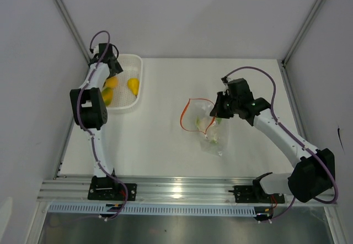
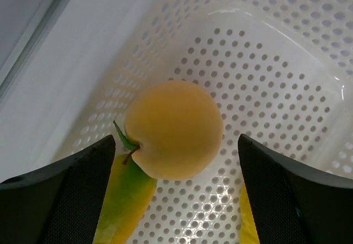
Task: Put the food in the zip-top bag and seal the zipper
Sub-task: Pick up the fake fruit from the bin.
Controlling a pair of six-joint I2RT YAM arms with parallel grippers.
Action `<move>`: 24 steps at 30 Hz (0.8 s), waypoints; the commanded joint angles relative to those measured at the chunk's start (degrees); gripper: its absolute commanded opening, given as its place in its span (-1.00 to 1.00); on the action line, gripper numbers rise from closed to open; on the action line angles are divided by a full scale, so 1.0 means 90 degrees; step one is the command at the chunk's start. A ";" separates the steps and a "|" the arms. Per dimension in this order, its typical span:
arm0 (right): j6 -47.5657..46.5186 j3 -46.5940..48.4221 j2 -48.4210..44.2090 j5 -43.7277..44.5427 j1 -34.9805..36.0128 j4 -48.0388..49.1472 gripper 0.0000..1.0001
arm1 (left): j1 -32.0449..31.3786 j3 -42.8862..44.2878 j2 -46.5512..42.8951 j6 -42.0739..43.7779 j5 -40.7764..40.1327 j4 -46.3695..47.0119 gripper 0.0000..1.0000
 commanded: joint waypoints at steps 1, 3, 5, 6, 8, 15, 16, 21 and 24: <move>-0.0067 -0.0035 0.0070 -0.0047 0.0014 0.0226 -1.00 | 0.0079 0.0302 0.0108 -0.0379 0.0418 -0.0396 0.86; -0.0047 -0.0025 0.0080 -0.0076 0.0004 0.0246 -1.00 | 0.0079 0.0331 0.0206 -0.0398 0.0525 -0.0425 0.84; -0.0057 -0.0045 0.0070 -0.0067 0.0004 0.0256 -1.00 | 0.0079 0.0370 0.0304 -0.0369 0.0613 -0.0425 0.80; -0.0047 -0.0054 0.0051 -0.0057 0.0004 0.0256 -1.00 | 0.0099 0.0476 0.0352 -0.0388 0.0700 -0.0474 0.80; -0.0067 -0.0093 0.0041 -0.0037 0.0004 0.0275 -1.00 | 0.0109 0.0604 0.0450 -0.0369 0.0740 -0.0591 0.79; -0.0057 -0.0074 0.0051 -0.0067 -0.0005 0.0314 -1.00 | 0.0226 0.0917 0.0646 -0.0476 0.0965 -0.0777 0.79; -0.0057 -0.0074 0.0051 -0.0057 -0.0005 0.0305 -1.00 | 0.0235 0.0917 0.0646 -0.0486 0.1013 -0.0787 0.77; -0.0067 -0.0064 0.0051 -0.0047 -0.0005 0.0295 -1.00 | 0.0372 0.0898 0.0675 -0.0593 0.1219 -0.0777 0.53; -0.0047 -0.0064 0.0022 -0.0028 -0.0005 0.0275 -1.00 | 0.0411 0.0907 0.0685 -0.0662 0.1326 -0.0767 0.35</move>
